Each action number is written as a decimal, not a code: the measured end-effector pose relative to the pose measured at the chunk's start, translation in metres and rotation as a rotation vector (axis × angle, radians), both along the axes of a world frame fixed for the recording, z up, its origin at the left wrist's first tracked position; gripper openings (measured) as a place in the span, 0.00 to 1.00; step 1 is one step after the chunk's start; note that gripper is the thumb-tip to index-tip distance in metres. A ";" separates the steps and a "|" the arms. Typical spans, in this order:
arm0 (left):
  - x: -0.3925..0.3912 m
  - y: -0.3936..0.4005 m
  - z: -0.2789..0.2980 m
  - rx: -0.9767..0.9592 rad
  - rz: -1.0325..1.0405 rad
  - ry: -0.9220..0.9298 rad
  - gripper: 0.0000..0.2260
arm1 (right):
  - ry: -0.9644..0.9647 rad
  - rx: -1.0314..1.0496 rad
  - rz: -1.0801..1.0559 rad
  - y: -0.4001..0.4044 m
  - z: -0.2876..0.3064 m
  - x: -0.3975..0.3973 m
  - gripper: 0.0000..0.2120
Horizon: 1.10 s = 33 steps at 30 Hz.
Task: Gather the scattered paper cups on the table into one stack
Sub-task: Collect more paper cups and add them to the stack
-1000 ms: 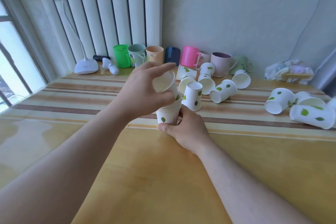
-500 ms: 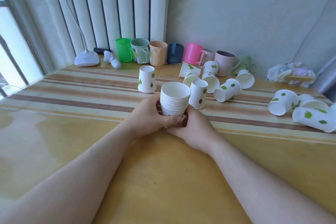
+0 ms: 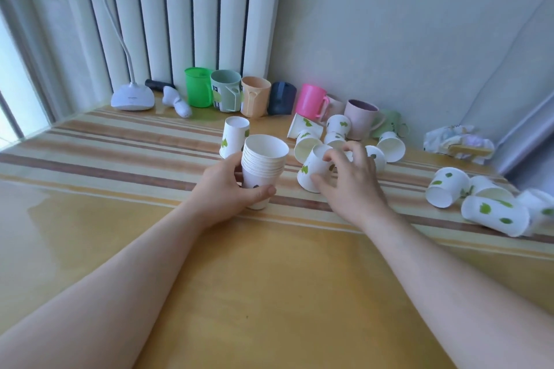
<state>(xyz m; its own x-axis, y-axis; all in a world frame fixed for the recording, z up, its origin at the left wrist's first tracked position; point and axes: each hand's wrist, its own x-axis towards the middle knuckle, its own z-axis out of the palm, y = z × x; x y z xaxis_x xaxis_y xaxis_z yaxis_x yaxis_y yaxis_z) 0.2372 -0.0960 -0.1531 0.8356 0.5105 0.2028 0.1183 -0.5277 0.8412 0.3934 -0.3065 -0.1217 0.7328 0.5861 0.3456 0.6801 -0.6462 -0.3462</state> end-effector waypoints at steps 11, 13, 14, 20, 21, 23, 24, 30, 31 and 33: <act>-0.003 -0.001 -0.002 -0.006 -0.032 -0.002 0.32 | 0.339 0.033 -0.127 -0.019 0.009 -0.017 0.33; -0.002 0.000 -0.002 -0.009 -0.032 -0.006 0.31 | 0.358 -0.122 -0.114 -0.019 0.005 -0.018 0.32; -0.002 0.000 -0.002 -0.008 -0.032 -0.008 0.31 | 0.359 -0.143 -0.123 -0.020 0.002 -0.018 0.31; -0.002 0.000 -0.003 -0.006 -0.039 -0.016 0.36 | 0.794 0.789 0.039 0.003 0.027 -0.028 0.20; -0.002 -0.001 -0.003 -0.007 -0.041 -0.018 0.36 | 0.820 0.928 0.101 0.012 0.037 -0.030 0.21; -0.001 -0.002 -0.003 -0.001 -0.040 -0.027 0.34 | 0.844 1.098 0.249 0.028 0.056 -0.035 0.24; -0.001 -0.003 -0.003 0.007 -0.039 -0.033 0.33 | 0.847 1.138 0.305 0.036 0.063 -0.039 0.27; -0.003 -0.005 -0.001 0.024 -0.042 -0.061 0.28 | 0.777 0.869 0.301 0.067 0.050 -0.057 0.33; -0.003 -0.005 0.000 0.025 -0.045 -0.064 0.27 | 0.795 0.824 0.296 0.067 0.042 -0.058 0.33; -0.004 -0.006 0.001 0.036 -0.045 -0.061 0.26 | 0.839 0.760 0.291 0.063 0.028 -0.058 0.31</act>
